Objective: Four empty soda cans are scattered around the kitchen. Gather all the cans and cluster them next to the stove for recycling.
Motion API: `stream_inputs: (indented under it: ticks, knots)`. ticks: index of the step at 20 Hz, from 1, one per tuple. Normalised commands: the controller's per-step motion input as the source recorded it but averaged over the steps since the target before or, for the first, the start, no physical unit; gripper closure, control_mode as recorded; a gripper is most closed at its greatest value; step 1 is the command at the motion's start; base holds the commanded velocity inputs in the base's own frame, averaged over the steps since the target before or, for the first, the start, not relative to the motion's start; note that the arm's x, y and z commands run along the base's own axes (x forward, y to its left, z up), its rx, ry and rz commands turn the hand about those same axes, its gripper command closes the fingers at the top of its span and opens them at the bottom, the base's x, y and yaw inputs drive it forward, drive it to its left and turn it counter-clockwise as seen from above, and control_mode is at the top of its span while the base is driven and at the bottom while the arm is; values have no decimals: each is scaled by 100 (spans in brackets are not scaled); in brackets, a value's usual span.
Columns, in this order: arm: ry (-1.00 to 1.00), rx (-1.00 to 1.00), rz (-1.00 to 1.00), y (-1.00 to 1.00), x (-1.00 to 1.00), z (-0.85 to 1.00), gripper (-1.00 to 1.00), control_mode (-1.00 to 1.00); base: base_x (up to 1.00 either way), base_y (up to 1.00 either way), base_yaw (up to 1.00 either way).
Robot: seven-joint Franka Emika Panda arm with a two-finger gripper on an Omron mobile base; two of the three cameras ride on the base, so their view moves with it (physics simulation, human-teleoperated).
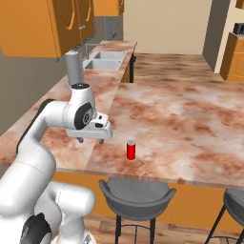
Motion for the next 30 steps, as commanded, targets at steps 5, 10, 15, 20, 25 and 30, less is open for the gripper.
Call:
stream_inputs:
  ticks: [5, 10, 15, 20, 25, 30]
  knots:
    - [0, 0, 0, 0, 59, 0, -100, -100, 0, 0, 0]
    - [0, 0, 0, -2, 37, -1, -100, -100, 0, 0, 0]
    - [0, 0, 0, -15, 29, 0, -100, -100, 0, 0, 0]
    - [-2, 0, 0, -28, 22, -4, -100, -100, 0, 0, 0]
    - [-5, 0, 0, -30, 14, -11, -100, -100, 0, 0, 0]
    - [-7, 0, 0, -27, 4, -14, -100, -100, 0, 0, 0]
